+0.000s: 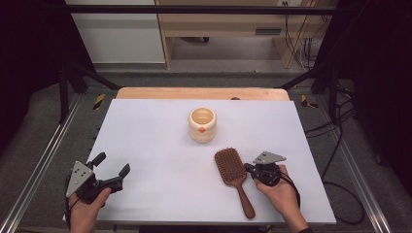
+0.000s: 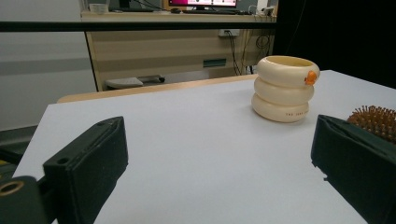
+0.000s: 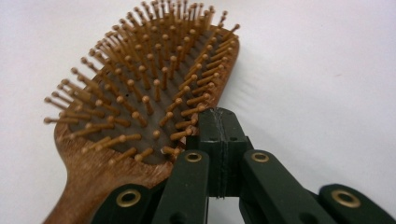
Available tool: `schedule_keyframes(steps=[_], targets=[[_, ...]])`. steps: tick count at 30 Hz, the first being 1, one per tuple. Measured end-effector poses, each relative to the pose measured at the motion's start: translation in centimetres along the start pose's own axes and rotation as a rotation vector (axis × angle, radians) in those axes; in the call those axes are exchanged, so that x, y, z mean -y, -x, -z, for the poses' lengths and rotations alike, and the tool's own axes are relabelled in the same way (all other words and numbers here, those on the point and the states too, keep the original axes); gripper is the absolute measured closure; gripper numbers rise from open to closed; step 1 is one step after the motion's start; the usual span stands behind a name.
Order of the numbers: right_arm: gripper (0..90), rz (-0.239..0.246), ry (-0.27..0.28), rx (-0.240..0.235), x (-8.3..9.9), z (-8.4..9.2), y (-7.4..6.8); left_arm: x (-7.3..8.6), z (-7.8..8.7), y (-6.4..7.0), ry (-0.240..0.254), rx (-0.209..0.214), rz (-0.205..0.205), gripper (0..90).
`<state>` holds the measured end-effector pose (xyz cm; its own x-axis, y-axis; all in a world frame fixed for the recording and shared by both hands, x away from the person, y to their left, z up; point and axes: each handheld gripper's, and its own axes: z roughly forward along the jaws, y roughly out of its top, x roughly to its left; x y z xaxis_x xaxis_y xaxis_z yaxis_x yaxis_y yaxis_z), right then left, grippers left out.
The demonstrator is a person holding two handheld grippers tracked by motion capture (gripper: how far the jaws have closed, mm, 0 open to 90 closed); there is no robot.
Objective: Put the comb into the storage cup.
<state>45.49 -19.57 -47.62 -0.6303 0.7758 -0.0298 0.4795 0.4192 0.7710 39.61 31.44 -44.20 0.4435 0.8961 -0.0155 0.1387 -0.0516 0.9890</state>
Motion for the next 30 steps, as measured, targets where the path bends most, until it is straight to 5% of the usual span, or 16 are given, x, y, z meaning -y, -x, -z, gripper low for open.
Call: schedule_keyframes(steps=[22,30], targets=[[90.0,0.031,-0.002,-0.006,-0.9,-1.2,0.5,0.0,-0.1,0.1,-0.007,-0.001,-0.009,4.0],[90.0,0.046,0.008,0.028,-0.8,-1.0,0.4,0.0,-0.1,0.1,-0.007,-0.003,-0.008,3.9]])
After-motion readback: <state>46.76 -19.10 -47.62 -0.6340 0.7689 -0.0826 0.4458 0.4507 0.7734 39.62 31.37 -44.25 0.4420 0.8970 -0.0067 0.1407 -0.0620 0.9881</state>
